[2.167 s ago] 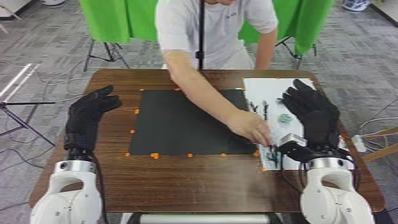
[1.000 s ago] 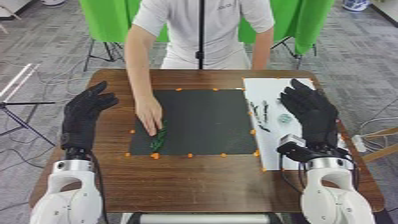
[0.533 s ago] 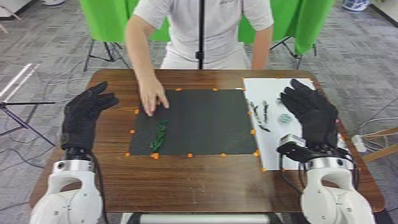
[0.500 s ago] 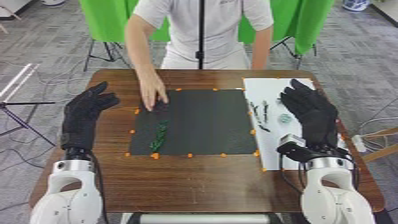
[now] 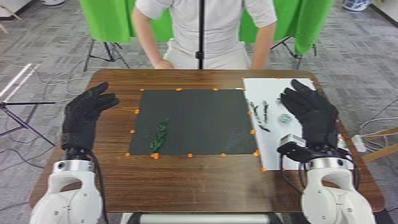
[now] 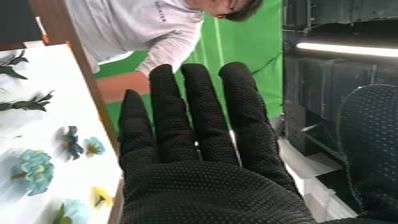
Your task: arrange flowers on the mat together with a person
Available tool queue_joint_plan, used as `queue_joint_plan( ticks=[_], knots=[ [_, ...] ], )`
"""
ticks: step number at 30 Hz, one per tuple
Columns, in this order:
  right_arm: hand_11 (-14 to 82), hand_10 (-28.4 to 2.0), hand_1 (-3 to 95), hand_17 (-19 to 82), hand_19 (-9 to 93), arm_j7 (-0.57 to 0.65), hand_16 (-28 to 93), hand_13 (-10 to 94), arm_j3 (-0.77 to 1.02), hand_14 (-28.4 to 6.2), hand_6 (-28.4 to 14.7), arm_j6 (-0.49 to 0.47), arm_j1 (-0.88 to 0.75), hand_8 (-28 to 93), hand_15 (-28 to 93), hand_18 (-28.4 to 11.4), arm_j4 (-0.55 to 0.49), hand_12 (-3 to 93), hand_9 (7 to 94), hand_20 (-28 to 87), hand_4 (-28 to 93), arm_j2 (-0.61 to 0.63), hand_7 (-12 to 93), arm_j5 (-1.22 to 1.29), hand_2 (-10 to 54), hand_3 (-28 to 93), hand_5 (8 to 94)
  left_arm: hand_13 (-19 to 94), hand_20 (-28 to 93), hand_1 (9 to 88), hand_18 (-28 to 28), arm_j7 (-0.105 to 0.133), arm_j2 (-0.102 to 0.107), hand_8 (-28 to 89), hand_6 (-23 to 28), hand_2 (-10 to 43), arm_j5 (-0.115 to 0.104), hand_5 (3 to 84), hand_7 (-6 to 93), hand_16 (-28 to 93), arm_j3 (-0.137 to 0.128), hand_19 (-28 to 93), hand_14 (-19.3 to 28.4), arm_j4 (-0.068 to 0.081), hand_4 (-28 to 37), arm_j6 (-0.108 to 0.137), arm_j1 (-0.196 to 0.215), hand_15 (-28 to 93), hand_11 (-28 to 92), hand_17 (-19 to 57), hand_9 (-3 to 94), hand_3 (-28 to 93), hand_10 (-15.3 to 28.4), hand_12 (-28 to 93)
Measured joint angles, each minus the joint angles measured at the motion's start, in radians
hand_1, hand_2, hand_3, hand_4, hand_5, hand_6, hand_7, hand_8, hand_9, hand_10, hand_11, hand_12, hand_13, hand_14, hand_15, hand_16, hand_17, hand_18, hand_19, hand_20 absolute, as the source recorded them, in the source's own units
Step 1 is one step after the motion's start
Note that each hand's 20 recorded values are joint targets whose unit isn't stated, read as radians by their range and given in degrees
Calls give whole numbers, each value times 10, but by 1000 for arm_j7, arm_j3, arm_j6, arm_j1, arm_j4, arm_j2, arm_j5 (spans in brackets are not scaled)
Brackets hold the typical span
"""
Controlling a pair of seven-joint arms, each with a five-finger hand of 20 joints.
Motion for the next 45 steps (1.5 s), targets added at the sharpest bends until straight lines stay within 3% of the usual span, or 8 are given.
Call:
queue_joint_plan(
  ticks=[3,9,15,20,24,32,37,45],
  knots=[
    [68,-154,114,202,68,4,154,422,-1,-132,-29,0,0,-70,136,-139,0,147,514,255,-151,3,92,0,62,743,493,402,179,286,150,-3,0,-45,60,26,0,487,143,7,0,178,209,0,-197,-4,0,302,241,39,498,617,154,158],
    [105,-144,208,297,249,-32,193,607,16,-123,-18,12,-1,-89,189,-134,1,169,618,395,-238,40,143,-92,-91,709,555,402,180,285,149,-5,1,-45,61,26,1,488,144,6,-2,178,209,-1,-196,-4,0,301,241,39,498,617,154,158],
    [216,-115,309,318,516,-72,281,744,113,-86,12,259,-18,-105,339,-154,-16,213,730,498,-282,132,195,-480,-95,616,644,401,180,286,149,-8,6,-45,61,26,2,490,144,7,-2,178,210,-3,-196,-4,-1,301,239,39,497,616,156,157],
    [257,-109,371,310,608,127,288,768,214,-74,20,357,-43,-106,406,-173,-55,236,765,520,-283,225,206,-661,-95,579,684,401,180,286,149,-18,9,-45,62,26,2,489,142,7,-2,179,209,-9,-196,-4,6,299,239,39,496,616,156,157],
    [265,-107,390,306,623,262,293,771,288,-74,22,204,-85,-103,425,-178,-81,244,774,532,-283,289,206,-865,-95,559,697,400,180,286,149,-22,12,-45,62,26,3,490,141,7,-3,179,208,-13,-196,-4,10,298,239,39,496,616,156,158],
    [234,-108,357,291,635,267,306,758,336,-73,20,-231,-119,-96,423,-186,-77,240,761,547,-283,351,186,-1232,-95,610,682,399,180,286,149,-31,24,-44,62,26,4,490,142,7,-3,180,209,-13,-197,-5,8,298,238,38,495,616,157,157],
    [226,-108,347,289,649,278,328,757,313,-77,16,-364,-99,-94,469,-194,-41,238,762,564,-283,381,177,-1282,-95,609,685,399,180,285,149,-32,29,-45,61,26,5,490,143,7,-2,181,209,-12,-195,-8,-1,297,238,38,495,617,156,158],
    [225,-106,384,303,663,315,347,772,251,-79,13,-393,-72,-90,498,-204,3,237,789,578,-283,410,170,-1266,-95,542,709,398,180,285,150,-30,37,-45,62,25,6,489,144,7,2,185,209,-8,-197,-16,-15,299,240,36,496,619,157,157]
  ],
)
